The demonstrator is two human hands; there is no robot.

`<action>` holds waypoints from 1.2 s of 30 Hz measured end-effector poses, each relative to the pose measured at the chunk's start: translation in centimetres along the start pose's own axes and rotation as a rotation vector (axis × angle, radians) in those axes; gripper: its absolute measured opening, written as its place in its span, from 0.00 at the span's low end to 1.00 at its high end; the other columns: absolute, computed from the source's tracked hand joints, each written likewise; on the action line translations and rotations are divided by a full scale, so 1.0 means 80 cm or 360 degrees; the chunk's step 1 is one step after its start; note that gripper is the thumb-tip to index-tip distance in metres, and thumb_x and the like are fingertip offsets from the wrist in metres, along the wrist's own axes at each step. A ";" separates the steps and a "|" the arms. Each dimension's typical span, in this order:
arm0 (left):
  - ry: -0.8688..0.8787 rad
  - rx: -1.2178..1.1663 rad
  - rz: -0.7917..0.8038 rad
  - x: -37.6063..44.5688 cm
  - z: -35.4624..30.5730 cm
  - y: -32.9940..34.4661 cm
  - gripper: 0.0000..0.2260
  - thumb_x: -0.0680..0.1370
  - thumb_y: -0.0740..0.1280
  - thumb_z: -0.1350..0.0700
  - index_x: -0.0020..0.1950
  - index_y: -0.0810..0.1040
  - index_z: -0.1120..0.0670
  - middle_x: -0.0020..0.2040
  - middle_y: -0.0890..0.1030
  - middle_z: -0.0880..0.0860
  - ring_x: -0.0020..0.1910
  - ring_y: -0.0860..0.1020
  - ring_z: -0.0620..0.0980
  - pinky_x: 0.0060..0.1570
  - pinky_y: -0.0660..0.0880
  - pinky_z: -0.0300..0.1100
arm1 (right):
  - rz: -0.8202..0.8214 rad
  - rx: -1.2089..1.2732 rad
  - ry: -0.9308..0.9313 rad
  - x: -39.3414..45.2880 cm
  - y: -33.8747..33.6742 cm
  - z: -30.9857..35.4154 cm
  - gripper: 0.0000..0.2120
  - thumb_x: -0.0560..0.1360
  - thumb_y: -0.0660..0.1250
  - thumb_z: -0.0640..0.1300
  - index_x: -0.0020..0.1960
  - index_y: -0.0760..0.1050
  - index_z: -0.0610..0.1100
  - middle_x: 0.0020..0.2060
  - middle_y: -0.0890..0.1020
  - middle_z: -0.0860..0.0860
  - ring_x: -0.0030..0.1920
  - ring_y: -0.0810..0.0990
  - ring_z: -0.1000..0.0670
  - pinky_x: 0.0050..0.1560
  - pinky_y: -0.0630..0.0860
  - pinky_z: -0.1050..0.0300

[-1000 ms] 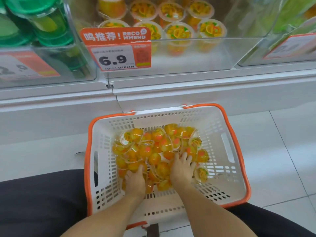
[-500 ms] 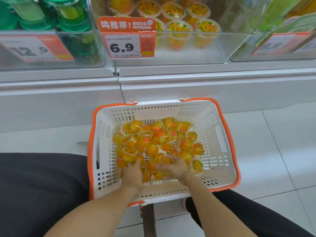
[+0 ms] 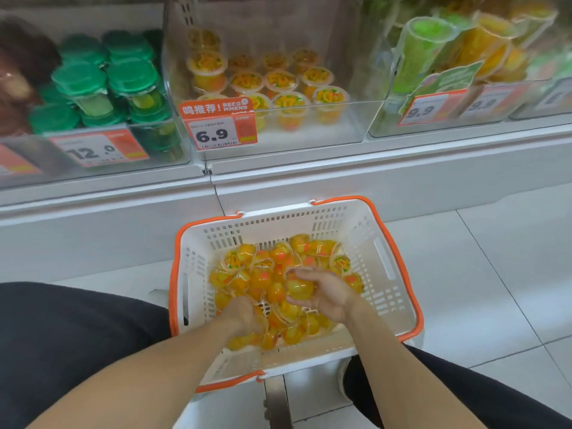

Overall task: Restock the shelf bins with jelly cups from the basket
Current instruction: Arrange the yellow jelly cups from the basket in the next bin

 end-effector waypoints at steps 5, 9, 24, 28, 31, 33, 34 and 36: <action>0.0273 -0.0333 0.0408 -0.071 -0.052 -0.131 0.08 0.75 0.73 0.53 0.50 0.80 0.53 0.48 0.79 0.48 0.36 0.79 0.45 0.37 0.77 0.38 | 0.0118 -0.0085 -0.0412 -0.036 0.053 0.099 0.21 0.71 0.72 0.32 0.64 0.77 0.34 0.57 0.82 0.39 0.62 0.80 0.37 0.62 0.77 0.38; 0.0468 -0.0927 0.0416 -0.129 -0.078 -0.247 0.15 0.72 0.68 0.50 0.51 0.76 0.59 0.46 0.77 0.57 0.30 0.74 0.51 0.27 0.68 0.40 | 0.0173 -0.0120 -0.0740 -0.078 0.103 0.188 0.23 0.71 0.71 0.35 0.65 0.75 0.34 0.57 0.81 0.37 0.60 0.80 0.35 0.57 0.80 0.43; 0.0858 -0.1703 0.0064 -0.207 -0.049 -0.349 0.17 0.81 0.62 0.50 0.59 0.74 0.62 0.46 0.82 0.67 0.31 0.77 0.58 0.24 0.70 0.40 | -0.0497 -0.1333 -0.1370 -0.047 0.309 0.393 0.28 0.61 0.84 0.44 0.57 0.77 0.45 0.51 0.82 0.50 0.48 0.83 0.53 0.47 0.82 0.58; 0.0867 -0.1796 -0.0155 -0.205 -0.053 -0.361 0.13 0.79 0.69 0.50 0.57 0.78 0.58 0.51 0.83 0.63 0.35 0.81 0.59 0.28 0.72 0.43 | -0.0587 -0.1776 -0.1362 -0.017 0.321 0.395 0.31 0.60 0.84 0.43 0.60 0.75 0.47 0.51 0.79 0.54 0.52 0.79 0.54 0.49 0.75 0.62; 0.0907 -0.1806 -0.0207 -0.209 -0.060 -0.361 0.11 0.75 0.74 0.51 0.52 0.79 0.56 0.51 0.83 0.58 0.39 0.82 0.55 0.31 0.76 0.45 | -0.0573 -0.1908 -0.1189 0.006 0.321 0.389 0.32 0.62 0.83 0.38 0.61 0.74 0.48 0.52 0.76 0.54 0.54 0.77 0.52 0.47 0.73 0.61; 0.0914 -0.1777 -0.0242 -0.212 -0.063 -0.361 0.15 0.72 0.77 0.51 0.52 0.79 0.56 0.53 0.83 0.57 0.42 0.83 0.53 0.36 0.78 0.46 | -0.0613 -0.1981 -0.1144 0.014 0.322 0.395 0.33 0.61 0.83 0.37 0.60 0.73 0.50 0.55 0.77 0.51 0.52 0.78 0.50 0.45 0.75 0.59; 0.0905 -0.1751 -0.0265 -0.213 -0.064 -0.360 0.18 0.69 0.79 0.50 0.52 0.79 0.57 0.53 0.83 0.57 0.43 0.83 0.53 0.37 0.79 0.46 | -0.0643 -0.2056 -0.1116 0.016 0.324 0.398 0.33 0.60 0.83 0.37 0.60 0.72 0.50 0.57 0.77 0.51 0.52 0.78 0.49 0.45 0.76 0.58; 0.0867 -0.1694 -0.0321 -0.214 -0.066 -0.359 0.25 0.62 0.80 0.47 0.53 0.78 0.56 0.54 0.81 0.56 0.45 0.83 0.54 0.38 0.79 0.45 | -0.0703 -0.2248 -0.1005 0.024 0.328 0.400 0.35 0.61 0.83 0.39 0.62 0.70 0.49 0.60 0.76 0.49 0.55 0.78 0.47 0.50 0.78 0.55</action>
Point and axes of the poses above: each hand's wrist, its own x-axis towards the middle knuckle, its own y-axis out of the palm, z = x × y, the point moved 6 cm from there along x, towards the middle knuckle
